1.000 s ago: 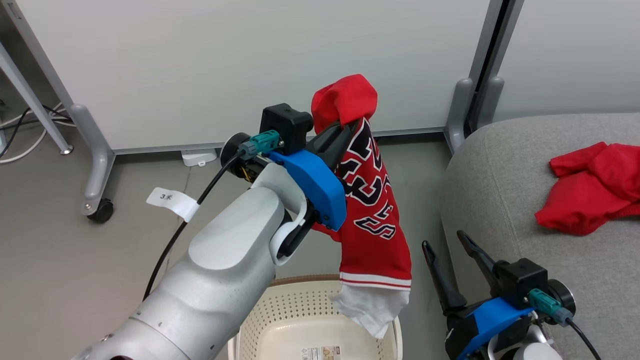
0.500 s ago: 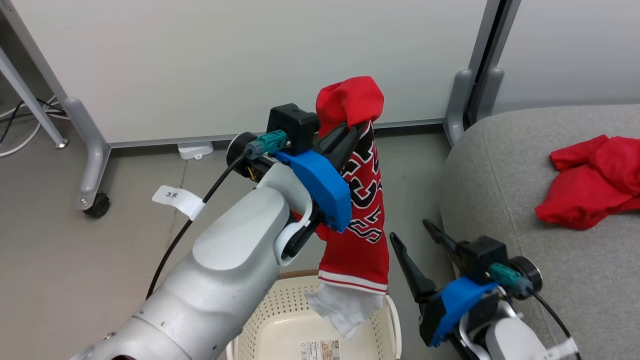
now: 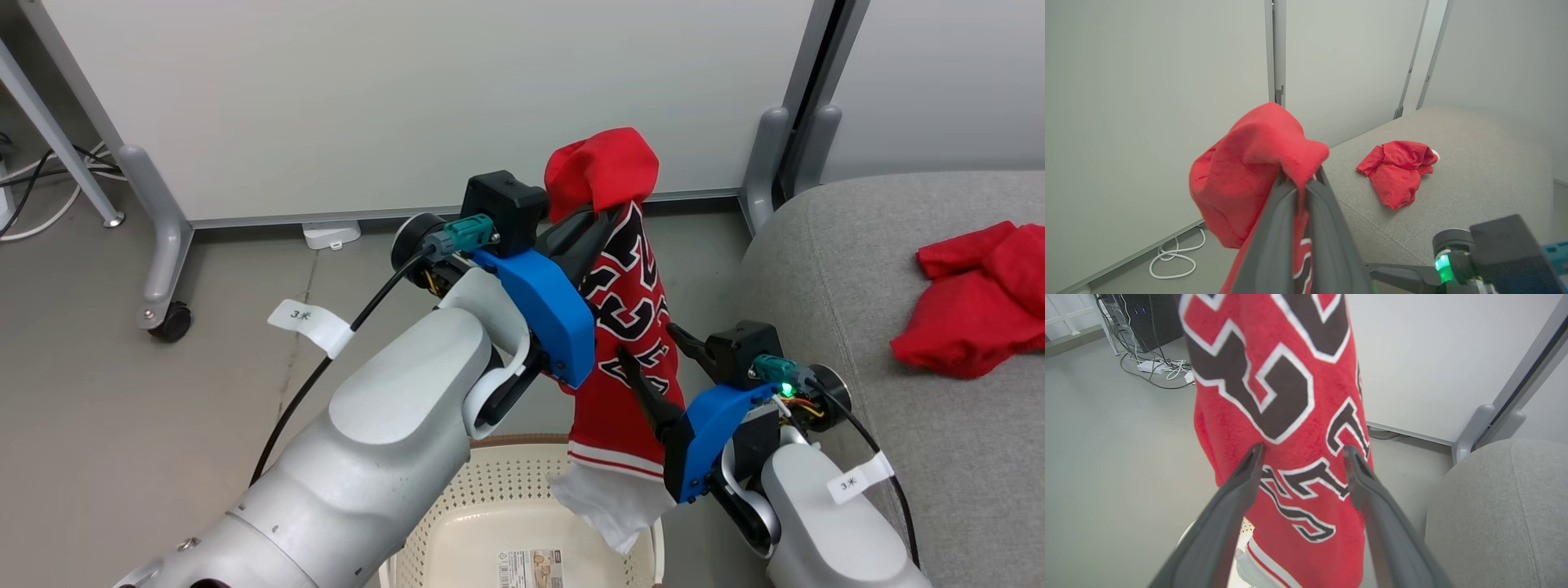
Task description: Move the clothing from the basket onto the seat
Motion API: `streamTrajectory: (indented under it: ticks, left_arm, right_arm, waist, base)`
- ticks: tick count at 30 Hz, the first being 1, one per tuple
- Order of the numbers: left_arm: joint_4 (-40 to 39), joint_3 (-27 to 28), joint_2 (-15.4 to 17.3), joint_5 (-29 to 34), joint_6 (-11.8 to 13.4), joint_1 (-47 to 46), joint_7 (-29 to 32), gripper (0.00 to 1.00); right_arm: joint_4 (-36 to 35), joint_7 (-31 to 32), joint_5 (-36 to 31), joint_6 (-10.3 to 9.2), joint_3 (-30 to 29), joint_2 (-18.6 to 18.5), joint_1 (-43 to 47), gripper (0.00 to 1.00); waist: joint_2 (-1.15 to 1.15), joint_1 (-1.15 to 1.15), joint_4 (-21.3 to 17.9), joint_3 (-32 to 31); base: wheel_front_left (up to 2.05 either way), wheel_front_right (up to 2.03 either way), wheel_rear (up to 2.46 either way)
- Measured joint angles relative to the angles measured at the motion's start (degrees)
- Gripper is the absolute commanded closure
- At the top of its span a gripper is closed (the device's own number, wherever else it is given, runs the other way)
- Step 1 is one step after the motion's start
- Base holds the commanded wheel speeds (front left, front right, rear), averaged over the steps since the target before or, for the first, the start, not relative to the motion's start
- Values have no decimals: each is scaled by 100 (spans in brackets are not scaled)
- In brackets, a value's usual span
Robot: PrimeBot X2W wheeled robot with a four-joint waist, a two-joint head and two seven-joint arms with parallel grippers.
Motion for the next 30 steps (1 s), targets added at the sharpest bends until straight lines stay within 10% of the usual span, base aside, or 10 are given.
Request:
streamTrajectory:
  ticks: [27, 29, 30]
  left_arm:
    - [-643, -586, -4, -445, -5, -68, 118, 100]
    - [-643, -601, -4, -456, 19, -70, 118, 100]
    - [-635, -606, -4, -471, 20, -71, 118, 100]
  right_arm:
    - [2143, -879, 1619, 0, 1374, -1, -1349, 0]
    - [2227, -901, 1692, 0, 1457, -1, -1368, 89]
    - [2258, -913, 1727, 0, 1494, -1, -1384, 100]
  waist:
    - [0, 0, 71, -59]
    - [0, 0, 63, -69]
    - [0, 0, 58, -75]
  base:
    - [0, 0, 0]
    - [0, 0, 0]
    - [0, 0, 0]
